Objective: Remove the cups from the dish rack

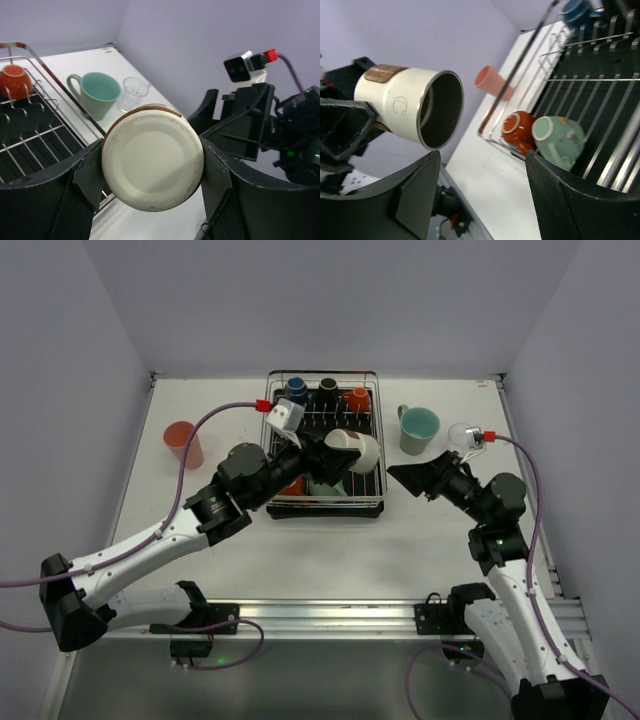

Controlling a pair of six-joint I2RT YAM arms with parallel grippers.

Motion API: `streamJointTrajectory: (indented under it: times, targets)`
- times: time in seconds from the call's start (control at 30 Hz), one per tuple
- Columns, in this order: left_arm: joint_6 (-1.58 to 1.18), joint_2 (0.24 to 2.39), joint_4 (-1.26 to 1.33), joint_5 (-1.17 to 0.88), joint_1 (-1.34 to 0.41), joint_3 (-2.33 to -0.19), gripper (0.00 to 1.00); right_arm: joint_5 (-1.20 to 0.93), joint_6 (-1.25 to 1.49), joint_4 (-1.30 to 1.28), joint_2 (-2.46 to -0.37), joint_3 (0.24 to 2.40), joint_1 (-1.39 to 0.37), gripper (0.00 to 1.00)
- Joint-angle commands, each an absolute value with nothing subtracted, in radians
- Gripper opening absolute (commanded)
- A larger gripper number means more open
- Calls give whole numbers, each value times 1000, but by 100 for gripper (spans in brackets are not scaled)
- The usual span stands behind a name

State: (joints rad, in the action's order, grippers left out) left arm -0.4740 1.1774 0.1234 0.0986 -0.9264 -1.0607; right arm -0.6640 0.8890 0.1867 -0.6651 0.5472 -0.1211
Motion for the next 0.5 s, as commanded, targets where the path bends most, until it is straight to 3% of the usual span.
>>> streamJointTrajectory:
  times: [0.0, 0.37, 0.4, 0.47]
  targets:
    - [-635, 1114, 359, 5, -911, -924, 41, -761, 1011, 376, -673, 555, -169, 71]
    - [-767, 1063, 462, -90, -897, -848, 40, -722, 1008, 549, -779, 591, -419, 61]
    - [-775, 1065, 494, -101, -897, -842, 40, -713, 1014, 561, -788, 592, -426, 59]
    - [-804, 1063, 518, -120, -897, -822, 45, -697, 1028, 603, -802, 591, -449, 41]
